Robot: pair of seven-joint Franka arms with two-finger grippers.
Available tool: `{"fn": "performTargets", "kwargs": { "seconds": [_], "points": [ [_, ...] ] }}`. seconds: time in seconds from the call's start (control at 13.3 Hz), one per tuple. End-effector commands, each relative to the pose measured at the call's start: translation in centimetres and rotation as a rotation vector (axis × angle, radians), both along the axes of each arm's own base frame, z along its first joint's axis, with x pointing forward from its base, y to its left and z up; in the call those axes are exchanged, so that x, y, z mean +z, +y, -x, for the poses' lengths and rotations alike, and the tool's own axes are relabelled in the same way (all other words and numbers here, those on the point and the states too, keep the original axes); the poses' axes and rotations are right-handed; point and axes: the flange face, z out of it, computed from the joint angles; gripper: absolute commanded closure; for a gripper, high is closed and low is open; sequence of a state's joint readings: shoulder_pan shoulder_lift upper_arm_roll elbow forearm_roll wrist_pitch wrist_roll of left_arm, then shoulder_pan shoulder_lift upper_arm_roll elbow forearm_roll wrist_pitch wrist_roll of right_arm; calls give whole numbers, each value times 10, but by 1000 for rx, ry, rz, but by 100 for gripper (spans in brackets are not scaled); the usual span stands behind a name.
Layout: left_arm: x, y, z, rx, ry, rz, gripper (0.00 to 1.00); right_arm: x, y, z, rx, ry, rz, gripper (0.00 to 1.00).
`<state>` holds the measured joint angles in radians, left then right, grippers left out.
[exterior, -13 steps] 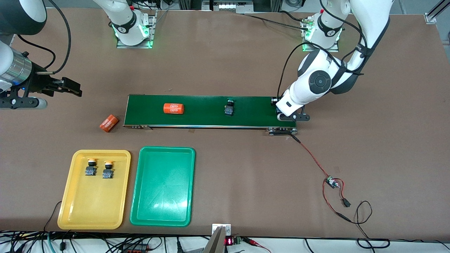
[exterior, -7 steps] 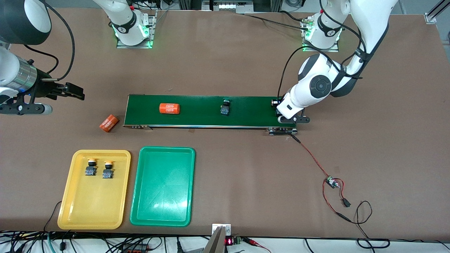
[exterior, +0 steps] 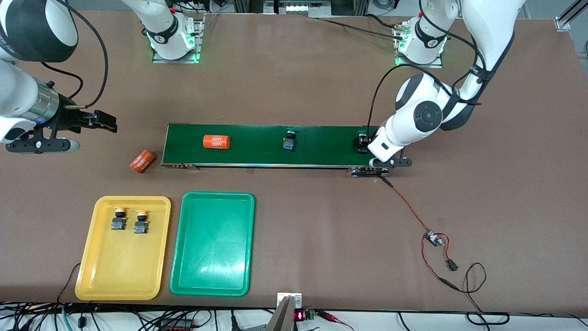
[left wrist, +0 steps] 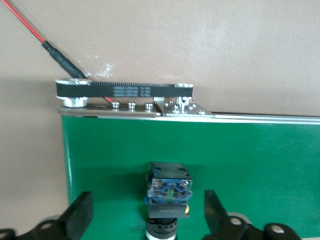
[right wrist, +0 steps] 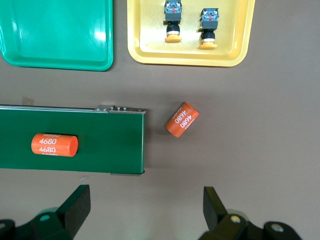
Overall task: Sort buttons by color to trays
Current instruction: 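Carry the green button onto the belt and release it with the left gripper, then withdraw the left gripper while the right gripper reaches the belt end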
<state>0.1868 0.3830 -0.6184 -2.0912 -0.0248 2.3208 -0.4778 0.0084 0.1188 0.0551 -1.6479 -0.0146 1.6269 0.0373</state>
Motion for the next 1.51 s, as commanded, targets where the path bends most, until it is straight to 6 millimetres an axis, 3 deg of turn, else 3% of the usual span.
{"fn": "performTargets", "kwargs": {
  "seconds": [0.0,0.23,0.38,0.68,0.98,1.28,1.43],
  "points": [
    [24,12,-10,16,-40,-21,0,6,1,-4,4,-10,7,0],
    [51,38,-18,40,-77,-50,0,-17,21,-11,46,30,8,0],
    [73,74,-31,44,-136,-66,0,-35,39,-15,59,56,1,0],
    [144,162,-76,26,-154,-98,0,-66,125,-23,32,33,-18,0],
    [217,220,-100,40,-119,-130,0,-114,215,-12,-101,76,-64,0],
    [279,218,-105,8,-171,-147,0,-166,304,19,-217,88,-9,0],
    [300,218,-100,6,-171,-147,0,-194,329,30,-239,91,6,0]
  ]
}}
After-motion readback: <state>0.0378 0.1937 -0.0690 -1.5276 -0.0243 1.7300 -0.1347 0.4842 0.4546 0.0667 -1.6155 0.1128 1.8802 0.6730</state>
